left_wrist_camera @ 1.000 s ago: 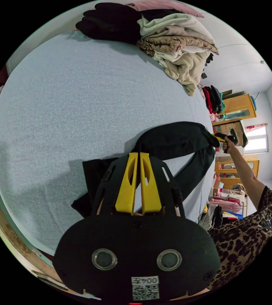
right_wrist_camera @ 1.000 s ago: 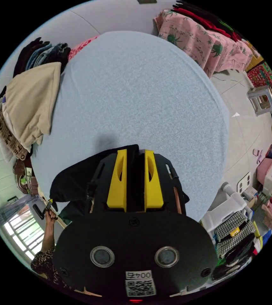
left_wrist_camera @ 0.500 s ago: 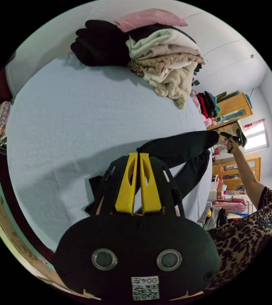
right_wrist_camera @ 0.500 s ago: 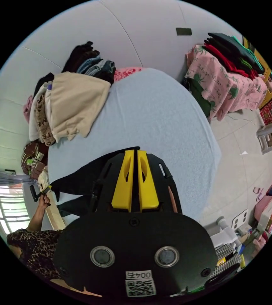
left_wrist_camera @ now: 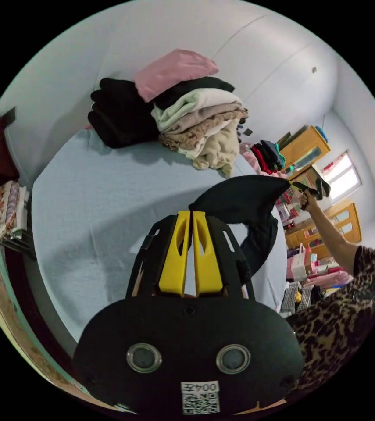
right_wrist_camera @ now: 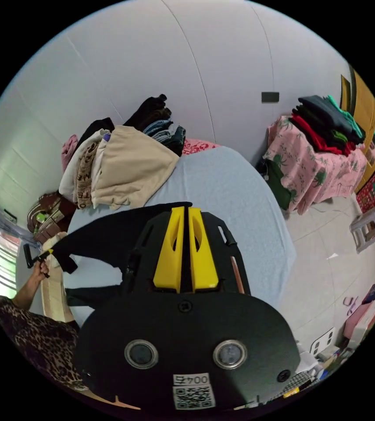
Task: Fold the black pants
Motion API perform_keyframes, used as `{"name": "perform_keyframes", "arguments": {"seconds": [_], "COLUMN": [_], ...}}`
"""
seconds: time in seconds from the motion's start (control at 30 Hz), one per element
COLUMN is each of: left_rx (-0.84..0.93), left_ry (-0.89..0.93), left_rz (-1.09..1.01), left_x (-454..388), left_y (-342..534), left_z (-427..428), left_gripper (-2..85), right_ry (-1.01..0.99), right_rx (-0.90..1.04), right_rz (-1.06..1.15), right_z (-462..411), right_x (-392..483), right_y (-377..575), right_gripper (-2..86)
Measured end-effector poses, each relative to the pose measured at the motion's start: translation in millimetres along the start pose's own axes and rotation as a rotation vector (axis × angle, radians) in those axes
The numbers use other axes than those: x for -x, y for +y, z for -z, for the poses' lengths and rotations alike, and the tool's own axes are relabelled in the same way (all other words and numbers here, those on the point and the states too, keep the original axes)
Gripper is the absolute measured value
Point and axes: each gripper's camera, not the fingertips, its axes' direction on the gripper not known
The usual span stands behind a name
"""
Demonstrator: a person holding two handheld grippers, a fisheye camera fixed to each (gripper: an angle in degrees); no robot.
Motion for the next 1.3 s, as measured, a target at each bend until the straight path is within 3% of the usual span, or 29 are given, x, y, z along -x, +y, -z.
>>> {"name": "perform_keyframes", "arguments": {"seconds": [0.1,0.27,0.4,0.63,0.93,1.0,1.13,1.3], "left_rx": [0.04,0.281,0.356,0.281,0.441,0.487,0.53,0.555], "left_ry": [-0.007,-0.047,-0.055,-0.058,-0.071,-0.076,-0.036,-0.009], "left_rz": [-0.091,-0.094,-0.107,-0.191,-0.23,-0.223,-0.197,-0.299], "left_x": [-19,-33,-42,-61,-61,-56,-43,-45], "left_y": [44,142,172,172,240,249,254,255], "left_z": [0,-56,-80,-56,-105,-120,-134,-124], "left_gripper": [0.9,0.8,0.8,0.9,1.3,1.6,3.4,8.9], "right_ry": [-0.014,-0.102,-0.157,-0.121,-0.077,-0.067,-0.066,-0.16], "right_rx": [-0.017,0.028,0.009,-0.013,0.039,0.102,0.042,-0.041], "right_rz": [-0.03,-0.331,-0.496,-0.434,-0.565,-0.612,-0.665,-0.53], "right_z": [11,-18,-30,-19,-49,-61,-54,-35], "right_x": [-19,-74,-88,-56,-29,-23,7,90], "right_y": [54,170,224,251,332,348,383,422], "right_gripper": [1.1,1.2,1.1,1.3,2.7,3.9,7.8,16.5]}}
